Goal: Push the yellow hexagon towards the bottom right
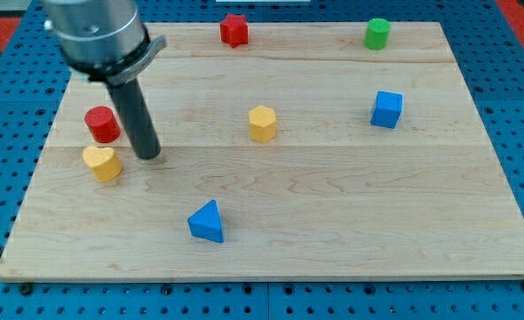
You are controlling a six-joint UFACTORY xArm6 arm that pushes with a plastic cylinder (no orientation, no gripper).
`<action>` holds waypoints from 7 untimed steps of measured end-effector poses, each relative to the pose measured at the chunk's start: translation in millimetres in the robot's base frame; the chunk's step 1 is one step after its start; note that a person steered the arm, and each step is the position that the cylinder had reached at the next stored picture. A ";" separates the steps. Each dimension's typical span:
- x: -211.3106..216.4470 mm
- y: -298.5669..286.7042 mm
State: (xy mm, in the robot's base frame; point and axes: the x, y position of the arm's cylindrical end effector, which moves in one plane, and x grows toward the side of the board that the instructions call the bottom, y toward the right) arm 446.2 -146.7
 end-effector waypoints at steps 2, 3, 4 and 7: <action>52.6 -86.8; 91.3 -86.6; 42.9 -29.0; -52.5 96.9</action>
State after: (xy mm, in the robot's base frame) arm 393.7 -49.7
